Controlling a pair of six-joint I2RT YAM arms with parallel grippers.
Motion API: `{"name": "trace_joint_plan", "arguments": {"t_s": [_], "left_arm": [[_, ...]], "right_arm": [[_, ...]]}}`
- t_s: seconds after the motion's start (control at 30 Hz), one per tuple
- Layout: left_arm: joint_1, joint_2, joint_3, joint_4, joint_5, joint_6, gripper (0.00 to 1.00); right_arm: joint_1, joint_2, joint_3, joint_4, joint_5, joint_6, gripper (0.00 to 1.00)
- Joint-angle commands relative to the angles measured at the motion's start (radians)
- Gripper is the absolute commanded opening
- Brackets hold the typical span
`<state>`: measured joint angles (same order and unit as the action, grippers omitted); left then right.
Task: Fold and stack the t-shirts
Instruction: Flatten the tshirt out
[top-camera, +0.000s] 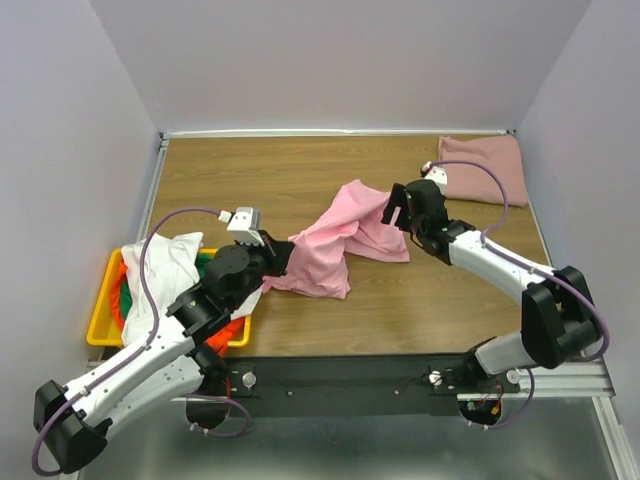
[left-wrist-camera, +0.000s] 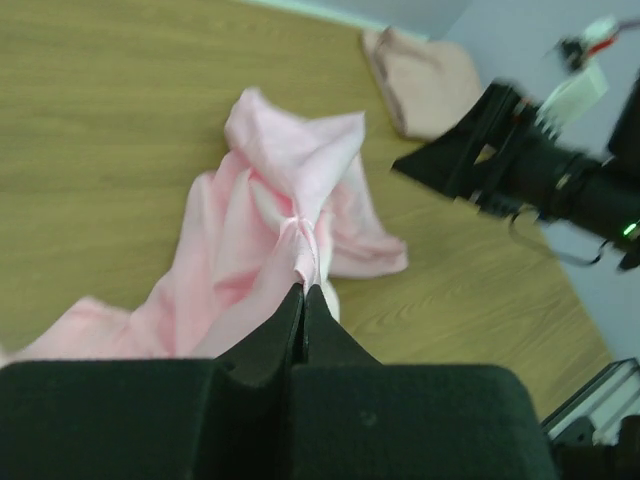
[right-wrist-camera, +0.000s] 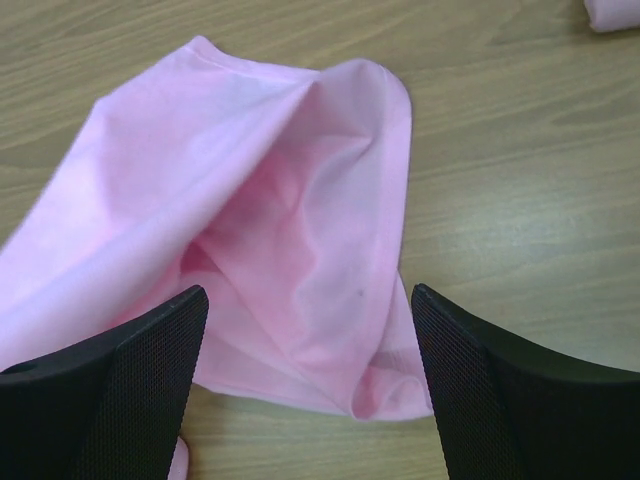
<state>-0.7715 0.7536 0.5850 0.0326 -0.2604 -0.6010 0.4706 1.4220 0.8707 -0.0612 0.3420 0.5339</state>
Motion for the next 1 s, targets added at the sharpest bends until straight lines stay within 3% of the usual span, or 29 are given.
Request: {"name": "trace_joint_plan", "arguments": {"t_s": [0.0,0.27,0.43,0.97], "left_arm": [[0.005,-0.136,-0.065,-0.288,-0.086,-0.068,0.0],[-0.002,-0.319,-0.088,-0.303,-0.134,-0.12,0.0],[-0.003,-0.301,-0.079,-0.309,-0.134,-0.118,0.0],[-0.003,-0.296,-0.082,-0.303,-0.12,-0.117,0.0]], "right_arm": [[-0.007,0.078,0.082,0.021,-0.003,-0.049,0.88],[-0.041,0.215,0.209,0.027,-0.058,-0.058,0.86],[-0.053,0.353,0.286,0.026,-0.086,-0.06,0.84],[-0.108,0.526,0.366,0.026,-0.047,-0.1,0.77]]}}
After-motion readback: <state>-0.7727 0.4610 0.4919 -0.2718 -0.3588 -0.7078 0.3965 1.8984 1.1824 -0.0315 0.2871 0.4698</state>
